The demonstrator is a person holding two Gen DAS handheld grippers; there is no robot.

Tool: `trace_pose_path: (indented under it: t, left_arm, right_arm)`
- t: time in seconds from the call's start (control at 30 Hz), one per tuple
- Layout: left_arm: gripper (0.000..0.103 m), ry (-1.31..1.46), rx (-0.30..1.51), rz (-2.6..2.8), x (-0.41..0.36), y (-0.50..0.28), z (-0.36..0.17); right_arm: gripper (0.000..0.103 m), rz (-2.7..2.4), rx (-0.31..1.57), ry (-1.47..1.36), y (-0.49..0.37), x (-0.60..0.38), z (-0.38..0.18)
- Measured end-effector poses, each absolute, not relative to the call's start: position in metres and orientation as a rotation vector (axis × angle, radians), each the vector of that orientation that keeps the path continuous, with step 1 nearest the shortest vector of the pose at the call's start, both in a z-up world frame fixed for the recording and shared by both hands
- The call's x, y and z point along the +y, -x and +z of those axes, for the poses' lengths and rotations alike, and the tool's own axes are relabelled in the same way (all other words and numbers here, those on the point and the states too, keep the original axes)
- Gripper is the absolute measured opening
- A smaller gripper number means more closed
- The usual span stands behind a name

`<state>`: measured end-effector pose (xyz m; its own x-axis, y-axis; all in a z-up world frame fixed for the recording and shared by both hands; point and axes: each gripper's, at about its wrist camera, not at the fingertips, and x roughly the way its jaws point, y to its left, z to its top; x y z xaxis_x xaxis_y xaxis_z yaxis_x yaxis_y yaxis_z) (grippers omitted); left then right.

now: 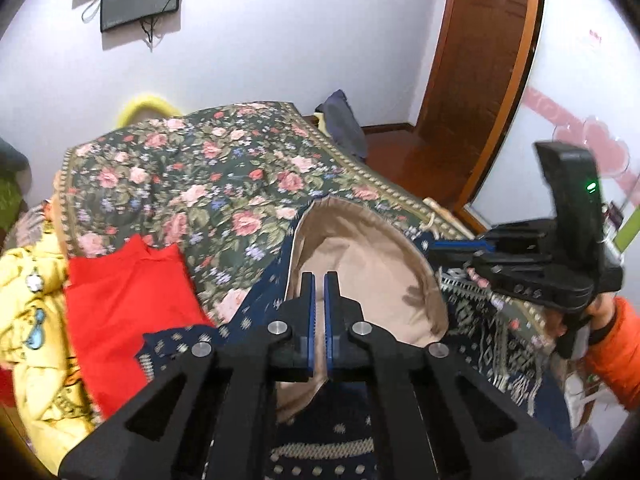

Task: Fold large clothes

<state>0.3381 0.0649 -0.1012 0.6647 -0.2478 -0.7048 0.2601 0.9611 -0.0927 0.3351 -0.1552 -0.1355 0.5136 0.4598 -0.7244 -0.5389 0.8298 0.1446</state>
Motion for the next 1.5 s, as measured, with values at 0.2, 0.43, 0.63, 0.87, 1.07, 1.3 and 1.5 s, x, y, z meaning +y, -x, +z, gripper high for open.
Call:
trace_pose_path:
  t: [0.2,0.43,0.63,0.87,1.07,1.3,1.5]
  left_arm:
    - [0.026,0.001,0.900,-0.235,0.071,-0.335,-0.123]
    - [0.045,-0.004,0.944,-0.203,0.073,-0.352,-0.153]
    - [0.045,0.010,0.962,-0.205,0.071,-0.382,-0.173]
    - [0.034,0.058,0.970,-0.197,0.075,-0.420,-0.193]
    - [0.006,0.147,0.937,-0.265,0.083,-0.422,-0.187]
    - [0.006,0.105,0.892,-0.344,0.083,-0.371,-0.139]
    - [0.006,0.062,0.878,-0.366,0.079,-0.315,-0.117]
  right_arm:
    - [0.026,0.504,0.880,0.147,-0.332,-0.159,-0.140]
    - [0.049,0.447,0.868,0.164,-0.347,-0.162,-0.150]
    - [0.049,0.434,0.875,0.145,-0.378,-0.155,-0.171]
    - [0.036,0.419,0.896,0.133,-0.411,-0.148,-0.196]
    - [0.006,0.528,0.976,0.003,-0.417,-0.152,-0.201]
    - [0.006,0.644,0.902,0.057,-0.360,-0.150,-0.156]
    - [0.006,0.690,0.874,0.084,-0.306,-0.152,-0.138]
